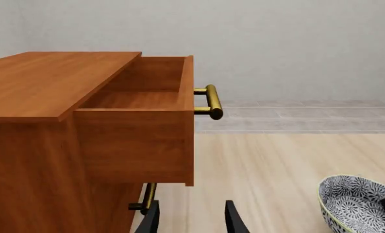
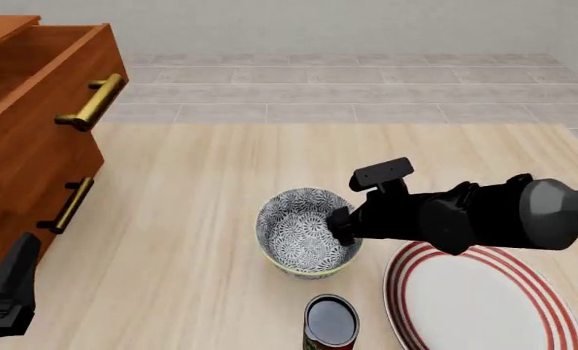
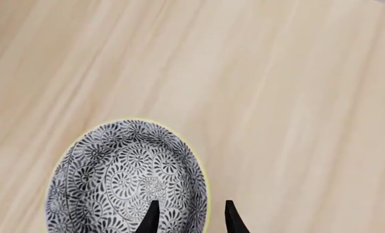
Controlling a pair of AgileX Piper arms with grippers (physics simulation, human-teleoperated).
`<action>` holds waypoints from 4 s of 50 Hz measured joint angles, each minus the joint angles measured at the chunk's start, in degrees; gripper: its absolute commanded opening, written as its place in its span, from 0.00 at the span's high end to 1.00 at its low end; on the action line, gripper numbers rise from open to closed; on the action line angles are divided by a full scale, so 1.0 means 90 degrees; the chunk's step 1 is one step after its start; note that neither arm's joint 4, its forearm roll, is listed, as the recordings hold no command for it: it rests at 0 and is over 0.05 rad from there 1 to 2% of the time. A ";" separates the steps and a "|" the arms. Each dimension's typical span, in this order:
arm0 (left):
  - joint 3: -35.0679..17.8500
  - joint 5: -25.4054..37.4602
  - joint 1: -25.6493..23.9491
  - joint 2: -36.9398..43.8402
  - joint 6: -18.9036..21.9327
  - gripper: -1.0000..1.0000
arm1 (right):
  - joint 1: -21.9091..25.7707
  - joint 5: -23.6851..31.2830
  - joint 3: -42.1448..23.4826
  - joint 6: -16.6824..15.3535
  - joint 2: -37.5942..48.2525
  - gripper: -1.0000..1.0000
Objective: Put the bowl on the plate.
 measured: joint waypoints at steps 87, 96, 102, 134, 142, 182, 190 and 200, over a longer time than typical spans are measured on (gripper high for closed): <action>0.0000 0.0000 0.0000 0.0000 0.0000 0.00 | -0.0200 0.0200 -0.0218 -0.0083 -0.0357 1.00; 0.0000 0.0000 0.0000 0.0000 0.0000 0.00 | -0.0336 0.0394 -0.0358 -0.0151 -0.0662 1.00; 0.0000 0.0000 0.0000 0.0000 0.0000 0.00 | -0.0452 0.0507 -0.0373 -0.0198 -0.0874 1.00; 0.0000 0.0000 0.0000 0.0000 0.0000 0.00 | -0.1522 0.1144 0.0419 -0.0400 -0.2673 1.00; 0.0000 0.0000 0.0000 0.0000 0.0000 0.00 | -0.1806 0.1329 0.0681 -0.0402 -0.3110 1.00; 0.0000 0.0000 0.0000 0.0000 0.0000 0.00 | -0.3140 0.2803 0.1898 -0.0344 -0.5814 1.00; 0.0000 0.0000 0.0000 0.0000 0.0000 0.00 | -0.3342 0.3076 0.2086 -0.0314 -0.6245 1.00; 0.0000 0.0000 0.0000 0.0000 0.0000 0.00 | -0.3556 0.3307 0.2348 -0.0258 -0.6690 1.00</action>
